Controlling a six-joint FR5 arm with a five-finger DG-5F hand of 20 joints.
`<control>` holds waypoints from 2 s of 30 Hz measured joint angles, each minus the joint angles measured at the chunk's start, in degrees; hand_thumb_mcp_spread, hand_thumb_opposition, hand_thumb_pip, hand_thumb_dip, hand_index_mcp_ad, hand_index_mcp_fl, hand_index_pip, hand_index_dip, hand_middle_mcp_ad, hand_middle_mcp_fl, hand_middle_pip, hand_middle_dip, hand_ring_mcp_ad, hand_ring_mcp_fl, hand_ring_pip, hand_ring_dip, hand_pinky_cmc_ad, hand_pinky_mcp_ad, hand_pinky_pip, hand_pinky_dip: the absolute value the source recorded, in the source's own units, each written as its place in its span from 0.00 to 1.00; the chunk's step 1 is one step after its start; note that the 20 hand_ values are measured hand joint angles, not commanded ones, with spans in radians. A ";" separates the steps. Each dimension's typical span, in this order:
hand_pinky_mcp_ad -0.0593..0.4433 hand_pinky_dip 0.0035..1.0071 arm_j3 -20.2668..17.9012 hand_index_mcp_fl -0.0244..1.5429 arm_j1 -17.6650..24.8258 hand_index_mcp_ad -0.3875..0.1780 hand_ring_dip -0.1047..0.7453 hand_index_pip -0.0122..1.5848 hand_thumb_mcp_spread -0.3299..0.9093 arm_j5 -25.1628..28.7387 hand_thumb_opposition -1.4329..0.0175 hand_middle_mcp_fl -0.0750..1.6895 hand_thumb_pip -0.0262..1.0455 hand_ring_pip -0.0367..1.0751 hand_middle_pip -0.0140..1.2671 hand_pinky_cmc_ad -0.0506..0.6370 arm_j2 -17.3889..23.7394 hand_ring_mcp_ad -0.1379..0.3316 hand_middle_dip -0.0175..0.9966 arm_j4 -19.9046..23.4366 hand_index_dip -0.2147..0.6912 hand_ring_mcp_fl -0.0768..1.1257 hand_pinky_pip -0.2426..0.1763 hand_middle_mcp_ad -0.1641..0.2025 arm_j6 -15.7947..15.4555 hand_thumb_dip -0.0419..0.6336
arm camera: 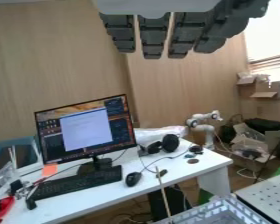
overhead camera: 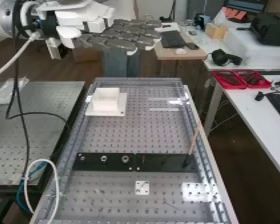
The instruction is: Grab the bearing and place it in the white container
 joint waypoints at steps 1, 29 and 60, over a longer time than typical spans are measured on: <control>0.22 0.02 -0.79 0.02 0.30 0.68 0.14 0.02 0.26 1.34 1.00 0.06 0.04 0.06 0.02 0.15 -0.01 0.43 0.04 0.80 0.25 0.08 0.55 0.63 0.28 0.07; 0.61 0.12 -10.38 0.08 7.21 0.68 0.15 0.11 0.54 25.68 0.51 0.06 0.46 0.09 0.09 0.58 -6.89 0.61 0.13 16.27 0.46 0.07 0.36 0.63 7.37 0.24; 0.61 0.12 -9.89 0.08 9.91 0.64 0.15 0.75 0.57 42.06 0.44 0.06 0.57 0.09 0.10 0.61 -20.16 0.61 0.14 23.91 0.45 0.07 0.33 0.63 19.41 0.41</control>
